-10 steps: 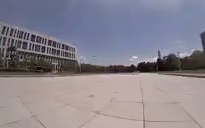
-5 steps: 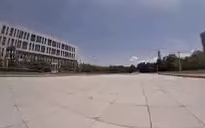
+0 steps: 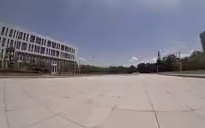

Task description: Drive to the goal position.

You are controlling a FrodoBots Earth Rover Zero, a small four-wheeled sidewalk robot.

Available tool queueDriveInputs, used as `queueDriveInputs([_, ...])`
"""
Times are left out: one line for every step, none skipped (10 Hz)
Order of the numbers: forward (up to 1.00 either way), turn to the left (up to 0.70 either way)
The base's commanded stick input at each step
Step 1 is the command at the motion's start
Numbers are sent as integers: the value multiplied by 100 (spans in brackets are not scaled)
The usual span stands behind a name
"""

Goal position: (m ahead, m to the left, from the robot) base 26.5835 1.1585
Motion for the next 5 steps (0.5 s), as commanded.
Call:
queueDriveInputs([50,0])
queueDriveInputs([50,0])
queueDriveInputs([50,0])
queueDriveInputs([50,0])
queueDriveInputs([50,0])
